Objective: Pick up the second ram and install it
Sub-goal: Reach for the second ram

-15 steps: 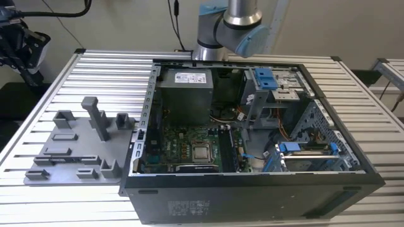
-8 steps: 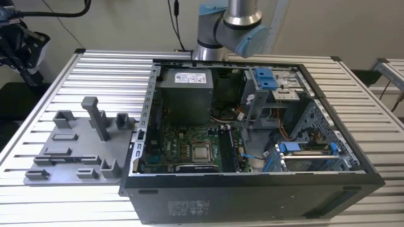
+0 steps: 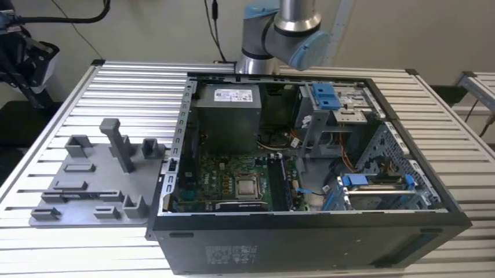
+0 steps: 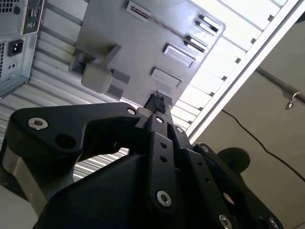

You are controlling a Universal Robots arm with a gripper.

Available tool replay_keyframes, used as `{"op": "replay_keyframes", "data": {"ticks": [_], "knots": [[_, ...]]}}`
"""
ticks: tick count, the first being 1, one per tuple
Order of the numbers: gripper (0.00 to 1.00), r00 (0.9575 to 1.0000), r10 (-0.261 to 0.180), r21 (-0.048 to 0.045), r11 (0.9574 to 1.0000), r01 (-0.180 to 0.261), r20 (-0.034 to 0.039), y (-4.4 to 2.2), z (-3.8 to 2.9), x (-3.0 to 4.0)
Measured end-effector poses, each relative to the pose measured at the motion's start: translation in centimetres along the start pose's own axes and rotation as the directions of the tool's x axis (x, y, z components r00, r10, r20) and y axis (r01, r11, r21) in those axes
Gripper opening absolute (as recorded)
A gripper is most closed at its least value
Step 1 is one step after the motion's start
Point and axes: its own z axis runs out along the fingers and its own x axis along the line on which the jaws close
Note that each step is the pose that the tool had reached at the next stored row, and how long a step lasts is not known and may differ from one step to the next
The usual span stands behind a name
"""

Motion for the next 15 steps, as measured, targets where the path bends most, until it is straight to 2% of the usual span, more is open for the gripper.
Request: {"op": "replay_keyframes", "data": {"ticks": [6,15], "knots": [[0.11,1.0000,0.000,0.0000,1.0000,0.000,0.0000,-0.78,-0.03,-0.08],[0.11,1.0000,0.000,0.0000,1.0000,0.000,0.0000,-2.43,-0.11,-0.42]]}}
